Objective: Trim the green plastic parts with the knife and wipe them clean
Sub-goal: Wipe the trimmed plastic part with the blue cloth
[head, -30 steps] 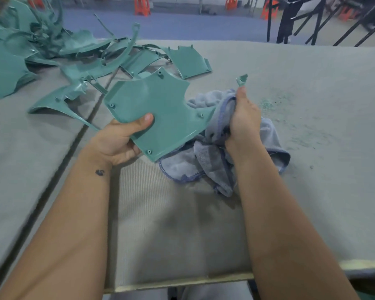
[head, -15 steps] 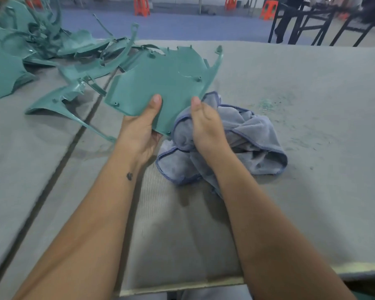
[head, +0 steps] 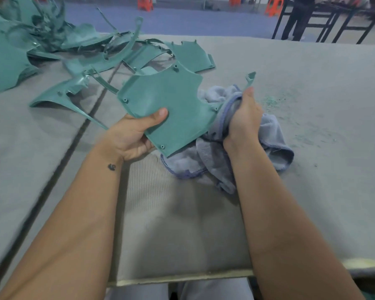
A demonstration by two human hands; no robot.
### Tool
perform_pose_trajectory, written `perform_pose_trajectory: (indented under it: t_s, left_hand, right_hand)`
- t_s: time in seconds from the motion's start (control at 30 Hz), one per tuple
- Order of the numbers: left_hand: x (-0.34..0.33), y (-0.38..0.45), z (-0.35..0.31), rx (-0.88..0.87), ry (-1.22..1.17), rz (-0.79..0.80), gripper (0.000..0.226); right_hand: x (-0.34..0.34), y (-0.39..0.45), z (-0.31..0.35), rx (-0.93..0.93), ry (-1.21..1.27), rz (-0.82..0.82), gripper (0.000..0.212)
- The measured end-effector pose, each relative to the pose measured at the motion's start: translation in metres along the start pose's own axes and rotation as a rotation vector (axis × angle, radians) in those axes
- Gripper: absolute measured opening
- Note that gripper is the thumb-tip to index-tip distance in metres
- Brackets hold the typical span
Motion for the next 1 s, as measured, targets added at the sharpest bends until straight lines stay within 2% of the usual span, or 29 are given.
perform_pose_trajectory:
  t_s: [0.1, 0.17, 0.27, 0.37, 0.47, 0.57, 0.67, 0.8, 0.9, 1.0]
  left_hand:
    - [0.006, -0.006, -0.004, 0.039, -0.006, 0.106, 0.055]
    - [0.011, -0.008, -0.007, 0.058, 0.027, 0.126, 0.066]
    - [0.018, -0.013, -0.011, 0.053, 0.074, 0.149, 0.065]
    - [0.025, -0.015, -0.015, 0.038, 0.081, 0.129, 0.064]
    - [0.026, -0.009, -0.013, 0.017, 0.05, 0.046, 0.049]
    - [0.01, 0.001, -0.005, -0.054, 0.025, -0.12, 0.033]
    - [-0.006, 0.012, 0.003, -0.157, 0.003, -0.265, 0.019]
    - [-0.012, 0.019, 0.005, -0.169, -0.292, -0.34, 0.023]
    - [-0.007, 0.016, 0.003, -0.161, -0.502, -0.284, 0.034]
    - [-0.005, 0.015, 0.001, -0.151, -0.54, -0.239, 0.034]
  right_hand:
    - [0.003, 0.004, 0.003, -0.034, 0.057, -0.023, 0.034]
    - [0.006, 0.007, 0.003, -0.02, -0.029, -0.059, 0.034]
    - [0.009, 0.01, 0.003, 0.001, -0.117, -0.11, 0.036]
    - [0.011, 0.013, 0.004, -0.051, -0.043, -0.102, 0.037]
    - [0.011, 0.015, 0.005, -0.045, 0.0, -0.07, 0.043]
    - [0.002, 0.008, -0.002, 0.142, -0.359, -0.056, 0.044]
    - [-0.008, -0.005, -0.015, 0.41, -0.668, 0.119, 0.051]
    - [-0.012, -0.007, -0.021, 0.587, -0.911, 0.179, 0.051]
    - [-0.01, -0.008, -0.022, 0.548, -0.802, 0.166, 0.029]
    - [-0.005, -0.01, -0.018, 0.517, -0.65, 0.109, 0.029]
Point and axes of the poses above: each hand's wrist, its own y-axis towards the middle knuckle, its own x-axis out of the back of the hand, z = x × y, the point moved 2 cm from there along y, towards the middle knuckle, and after that the axes turned 3 degrees about -x, right-handed, at the moved point
